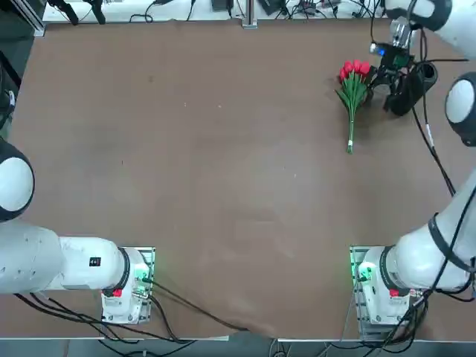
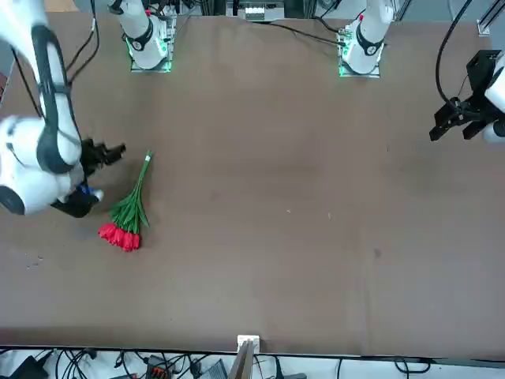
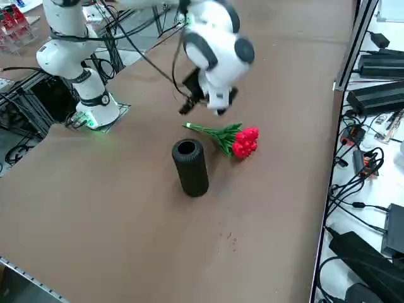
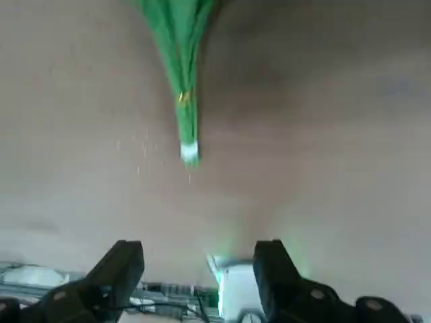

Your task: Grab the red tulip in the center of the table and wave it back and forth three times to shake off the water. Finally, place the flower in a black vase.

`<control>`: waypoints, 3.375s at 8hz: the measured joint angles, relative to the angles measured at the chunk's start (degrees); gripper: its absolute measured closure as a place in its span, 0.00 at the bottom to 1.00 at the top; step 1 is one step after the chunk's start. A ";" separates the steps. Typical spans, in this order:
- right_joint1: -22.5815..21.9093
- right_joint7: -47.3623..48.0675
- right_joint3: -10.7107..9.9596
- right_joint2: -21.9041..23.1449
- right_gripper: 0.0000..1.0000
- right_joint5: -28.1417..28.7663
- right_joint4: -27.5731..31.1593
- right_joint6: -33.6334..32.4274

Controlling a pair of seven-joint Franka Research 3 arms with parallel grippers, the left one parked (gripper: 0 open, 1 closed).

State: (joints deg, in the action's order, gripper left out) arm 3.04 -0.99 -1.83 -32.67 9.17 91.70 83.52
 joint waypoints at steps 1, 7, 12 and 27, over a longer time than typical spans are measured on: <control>0.19 2.28 0.03 -3.75 0.00 0.50 -1.45 4.76; -0.38 12.91 2.49 -10.01 0.00 0.82 -4.25 16.09; -0.37 11.74 2.48 -10.75 0.00 0.81 -4.43 14.14; 0.42 8.13 2.33 -14.97 0.75 0.88 -8.32 13.27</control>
State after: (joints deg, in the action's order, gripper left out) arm 3.45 7.14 0.50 -47.64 10.04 83.38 96.80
